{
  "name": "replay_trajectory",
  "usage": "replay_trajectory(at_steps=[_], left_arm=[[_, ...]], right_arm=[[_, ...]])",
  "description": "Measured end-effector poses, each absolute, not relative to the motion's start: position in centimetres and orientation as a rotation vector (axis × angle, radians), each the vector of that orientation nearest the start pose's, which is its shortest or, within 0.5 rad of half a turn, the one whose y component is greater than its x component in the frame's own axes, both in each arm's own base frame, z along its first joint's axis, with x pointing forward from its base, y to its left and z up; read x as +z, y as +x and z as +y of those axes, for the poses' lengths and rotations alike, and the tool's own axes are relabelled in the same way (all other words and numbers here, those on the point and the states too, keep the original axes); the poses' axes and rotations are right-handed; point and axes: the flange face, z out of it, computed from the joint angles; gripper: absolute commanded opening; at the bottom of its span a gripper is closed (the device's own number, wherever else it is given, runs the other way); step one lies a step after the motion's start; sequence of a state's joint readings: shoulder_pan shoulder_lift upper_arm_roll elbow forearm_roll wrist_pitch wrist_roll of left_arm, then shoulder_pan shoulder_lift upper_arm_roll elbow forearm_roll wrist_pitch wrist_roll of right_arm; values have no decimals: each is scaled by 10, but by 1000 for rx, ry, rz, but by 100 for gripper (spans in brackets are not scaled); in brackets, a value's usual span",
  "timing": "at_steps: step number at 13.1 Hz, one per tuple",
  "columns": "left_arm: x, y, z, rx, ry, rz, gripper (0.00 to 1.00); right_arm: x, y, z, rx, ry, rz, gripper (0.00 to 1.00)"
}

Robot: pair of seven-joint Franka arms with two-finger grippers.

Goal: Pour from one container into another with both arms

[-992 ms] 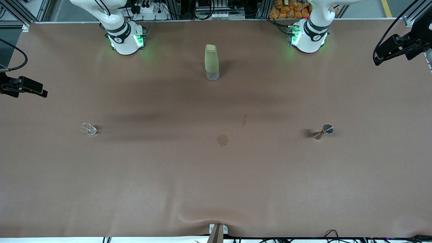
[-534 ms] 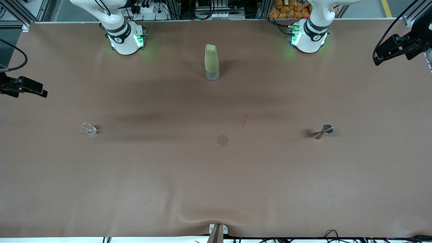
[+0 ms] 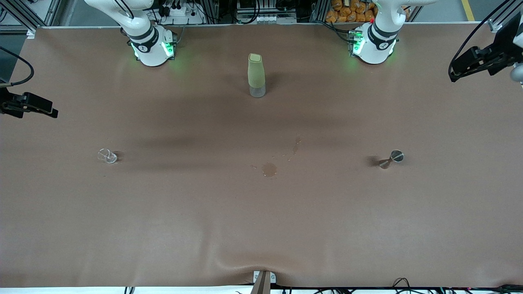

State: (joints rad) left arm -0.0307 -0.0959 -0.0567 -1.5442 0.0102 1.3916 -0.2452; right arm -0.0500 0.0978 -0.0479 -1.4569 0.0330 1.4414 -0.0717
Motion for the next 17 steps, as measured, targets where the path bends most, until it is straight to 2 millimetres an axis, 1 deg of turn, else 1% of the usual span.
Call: replay_trajectory(at_steps=[2, 5, 6, 7, 8, 10, 11, 13, 15, 17], left_arm=[[660, 507, -50, 116, -3101, -231, 100], [643, 512, -58, 102, -3083, -196, 100], [633, 512, -55, 96, -3084, -189, 100], [622, 513, -47, 75, -3088, -193, 100], [607, 514, -33, 39, -3105, -185, 100], [570, 514, 6, -16, -3139, -92, 100], [551, 512, 26, -21, -3150, -50, 100], [518, 507, 55, -18, -3200, -13, 100], [486, 498, 79, -2, -3295, -10, 100], [456, 487, 104, -1, -3391, 32, 100]], right_arm=[[612, 569, -51, 172, -3099, 37, 100], [611, 566, -51, 202, -3094, 8, 100], [611, 563, -52, 228, -3089, -20, 100], [612, 559, -53, 251, -3084, -42, 100], [616, 555, -57, 257, -3080, -61, 100], [626, 544, -65, 251, -3073, -121, 100], [631, 535, -71, 243, -3066, -172, 100], [635, 517, -84, 236, -3041, -298, 100], [633, 501, -103, 224, -2991, -500, 100], [625, 492, -128, 200, -2920, -731, 100]])
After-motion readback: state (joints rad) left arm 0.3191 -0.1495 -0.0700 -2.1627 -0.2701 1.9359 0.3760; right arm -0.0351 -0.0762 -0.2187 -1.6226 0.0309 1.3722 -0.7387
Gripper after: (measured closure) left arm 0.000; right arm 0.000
